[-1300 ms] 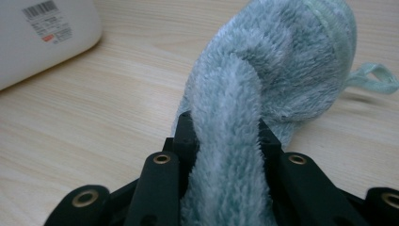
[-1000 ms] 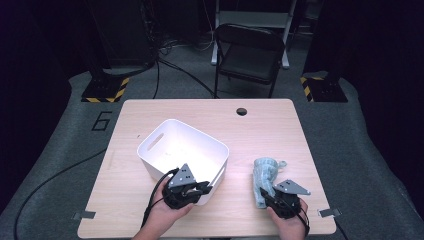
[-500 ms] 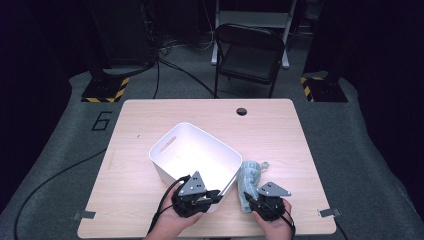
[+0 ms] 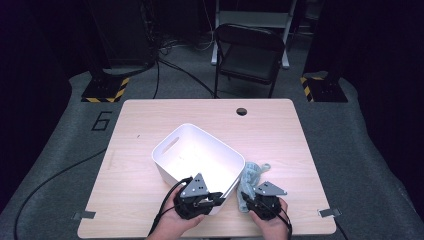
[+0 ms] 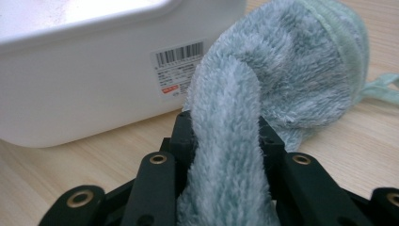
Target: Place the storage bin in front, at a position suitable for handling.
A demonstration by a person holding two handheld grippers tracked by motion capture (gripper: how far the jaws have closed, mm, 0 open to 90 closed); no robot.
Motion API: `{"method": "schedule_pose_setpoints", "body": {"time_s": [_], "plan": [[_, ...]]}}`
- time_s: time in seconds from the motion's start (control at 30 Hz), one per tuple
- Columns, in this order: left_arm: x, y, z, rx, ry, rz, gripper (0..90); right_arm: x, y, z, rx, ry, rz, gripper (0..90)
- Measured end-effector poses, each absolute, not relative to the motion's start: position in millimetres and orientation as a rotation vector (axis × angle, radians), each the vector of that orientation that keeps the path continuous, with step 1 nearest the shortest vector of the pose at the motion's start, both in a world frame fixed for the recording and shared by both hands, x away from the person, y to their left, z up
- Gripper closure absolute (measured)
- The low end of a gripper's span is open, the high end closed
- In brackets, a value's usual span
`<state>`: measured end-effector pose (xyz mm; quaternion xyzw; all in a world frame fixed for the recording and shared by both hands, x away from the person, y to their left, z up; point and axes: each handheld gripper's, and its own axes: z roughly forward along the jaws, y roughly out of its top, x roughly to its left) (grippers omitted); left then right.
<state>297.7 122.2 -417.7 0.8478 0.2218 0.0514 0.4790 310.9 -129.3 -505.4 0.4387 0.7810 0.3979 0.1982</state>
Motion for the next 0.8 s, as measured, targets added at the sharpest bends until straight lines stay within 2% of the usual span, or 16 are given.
{"method": "schedule_pose_setpoints", "body": {"time_s": [0.47,0.57,0.8], "plan": [[298,122,-417,2.078,0.550,0.111,78.5,310,-126,-505,1.217,2.188,1.119,68.1],[300,125,-414,2.062,0.580,0.097,70.9,311,-127,-506,1.210,2.177,1.134,68.0],[302,138,-398,2.054,0.593,0.093,63.5,310,-129,-506,1.231,2.181,1.131,67.8]]}}
